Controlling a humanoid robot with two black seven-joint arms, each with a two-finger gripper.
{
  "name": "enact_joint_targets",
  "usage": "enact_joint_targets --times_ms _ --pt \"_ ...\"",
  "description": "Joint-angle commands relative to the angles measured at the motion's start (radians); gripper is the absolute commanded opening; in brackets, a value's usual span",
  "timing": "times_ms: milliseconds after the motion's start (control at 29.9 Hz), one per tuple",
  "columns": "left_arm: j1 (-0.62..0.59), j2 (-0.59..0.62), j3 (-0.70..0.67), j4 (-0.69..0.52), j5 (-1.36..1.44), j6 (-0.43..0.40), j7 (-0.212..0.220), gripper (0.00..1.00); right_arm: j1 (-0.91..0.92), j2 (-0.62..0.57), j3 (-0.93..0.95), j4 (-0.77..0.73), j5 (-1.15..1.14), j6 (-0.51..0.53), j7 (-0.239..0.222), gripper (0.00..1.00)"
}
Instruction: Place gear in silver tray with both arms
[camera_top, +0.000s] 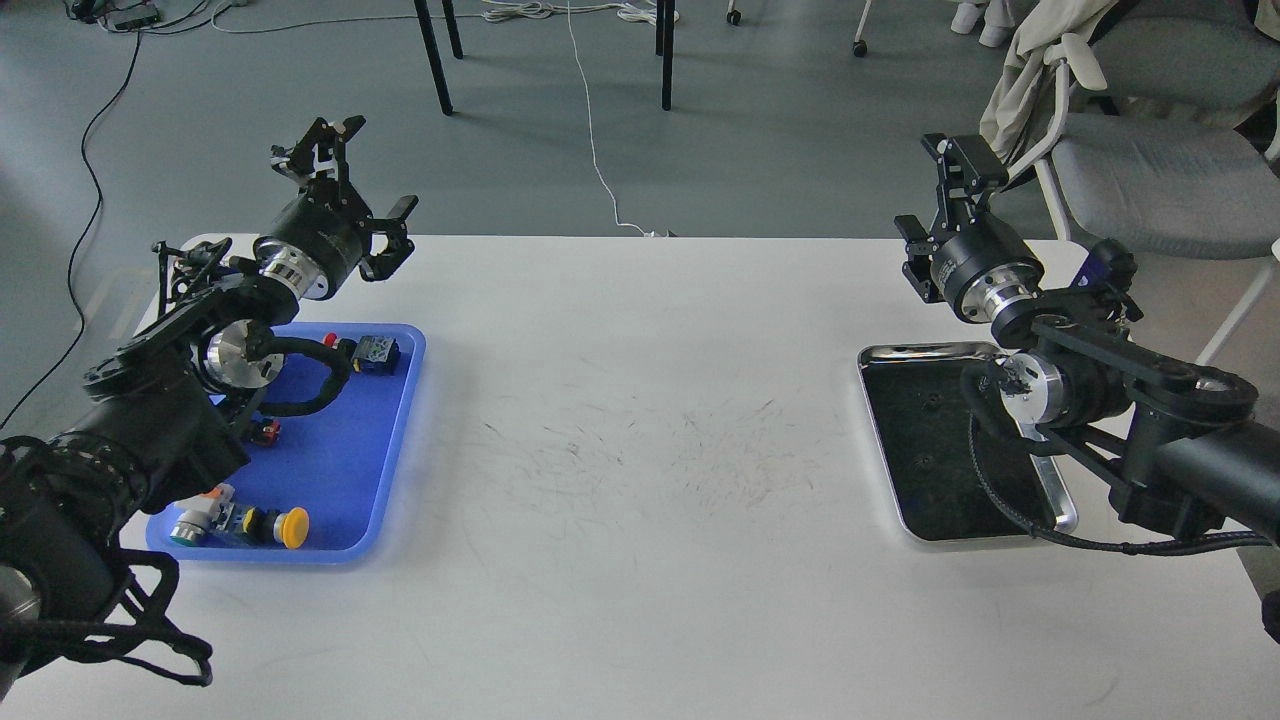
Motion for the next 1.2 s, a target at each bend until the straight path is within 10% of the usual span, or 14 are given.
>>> enact_joint_targets --times_ms 0,802,1170 --pt "-0.017 -0.022 0.029 0.003 0.0 0.013 0.117 0.98 0.001 0.022 -0.002 -0.001 -0.001 0.0 0.001 0.97" --pt "-0.014 -0.016 0.033 0.001 0.002 0.061 0.07 1.0 -0.011 0.059 0.066 -0.043 0.004 -0.002 -0.002 0.98" --pt "0.03 0.114 0.036 -0.055 0.0 0.0 0.171 1.0 -0.085 -0.044 0.155 -0.026 0.018 0.182 -0.04 0.98"
